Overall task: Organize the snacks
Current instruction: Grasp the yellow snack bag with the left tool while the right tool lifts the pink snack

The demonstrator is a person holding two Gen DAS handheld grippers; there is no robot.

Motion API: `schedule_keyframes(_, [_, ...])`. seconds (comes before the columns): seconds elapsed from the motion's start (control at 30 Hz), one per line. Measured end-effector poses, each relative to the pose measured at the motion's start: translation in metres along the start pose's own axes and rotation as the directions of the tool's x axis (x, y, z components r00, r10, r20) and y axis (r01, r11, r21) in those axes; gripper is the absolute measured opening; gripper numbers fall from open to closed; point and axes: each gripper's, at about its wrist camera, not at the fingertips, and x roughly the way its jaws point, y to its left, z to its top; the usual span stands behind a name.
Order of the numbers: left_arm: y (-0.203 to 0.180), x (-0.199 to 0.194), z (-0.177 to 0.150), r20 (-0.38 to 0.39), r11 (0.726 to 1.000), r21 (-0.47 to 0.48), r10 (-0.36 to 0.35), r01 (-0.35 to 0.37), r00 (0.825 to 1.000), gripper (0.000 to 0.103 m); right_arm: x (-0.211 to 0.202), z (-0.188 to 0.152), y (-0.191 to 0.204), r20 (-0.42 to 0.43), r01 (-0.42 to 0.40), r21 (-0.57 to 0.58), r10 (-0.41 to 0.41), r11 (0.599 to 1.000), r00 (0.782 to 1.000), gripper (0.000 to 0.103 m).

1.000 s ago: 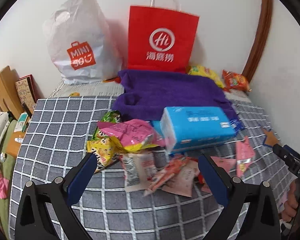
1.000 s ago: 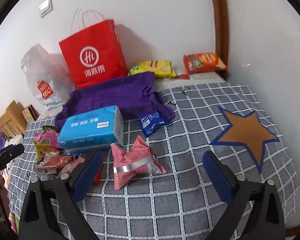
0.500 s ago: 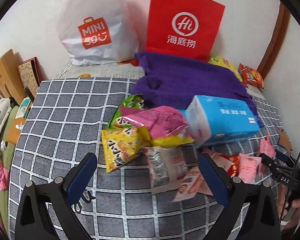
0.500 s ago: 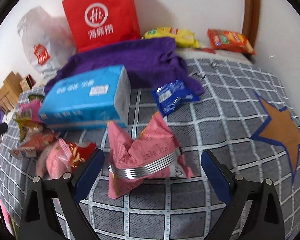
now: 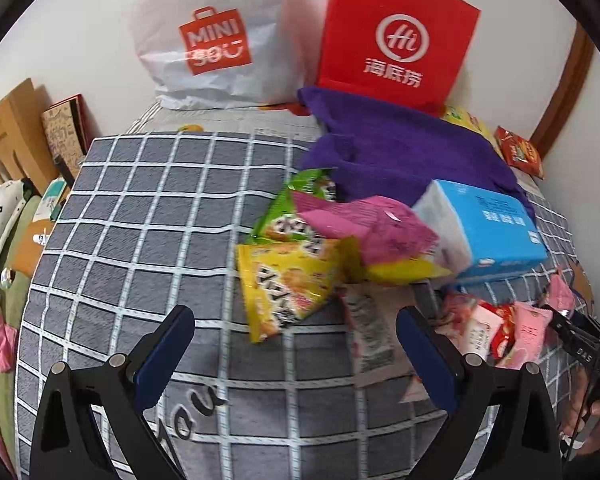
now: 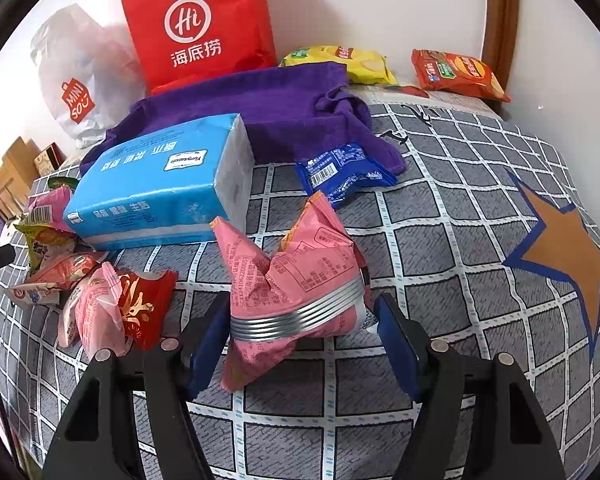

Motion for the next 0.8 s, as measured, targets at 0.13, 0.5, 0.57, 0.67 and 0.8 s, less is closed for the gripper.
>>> schedule_keyframes(0.13, [0.003, 0.010, 0.006, -0.006, 1.000, 0.019, 0.018, -0.018, 1.000, 0.101, 0.001, 0.000, -0.002, 0.000, 0.003, 0.022, -0.003, 1.000, 1.000, 0.071])
schedule_keyframes(0.5, [0.007, 0.043, 0.019, -0.030, 0.999, 0.009, -0.049, 0.049, 0.998, 0.088, 0.004, 0.001, -0.002, -0.004, 0.011, 0.023, -0.011, 1.000, 1.000, 0.071])
schedule_keyframes(0.57, [0.009, 0.047, 0.019, -0.046, 0.996, -0.003, -0.087, 0.087, 0.995, 0.076, 0.004, 0.002, -0.002, -0.009, 0.012, 0.026, -0.011, 1.000, 1.000, 0.071])
schedule_keyframes(0.67, [0.011, 0.051, 0.018, -0.049, 0.992, -0.019, -0.125, 0.124, 0.991, 0.060, 0.005, 0.005, -0.001, -0.011, 0.025, 0.026, -0.024, 0.999, 1.000, 0.071])
schedule_keyframes(0.8, [0.013, 0.042, 0.017, -0.022, 0.991, -0.016, -0.136, 0.136, 0.990, 0.057, 0.003, 0.005, 0.000, -0.011, 0.038, 0.031, -0.037, 0.999, 0.999, 0.070])
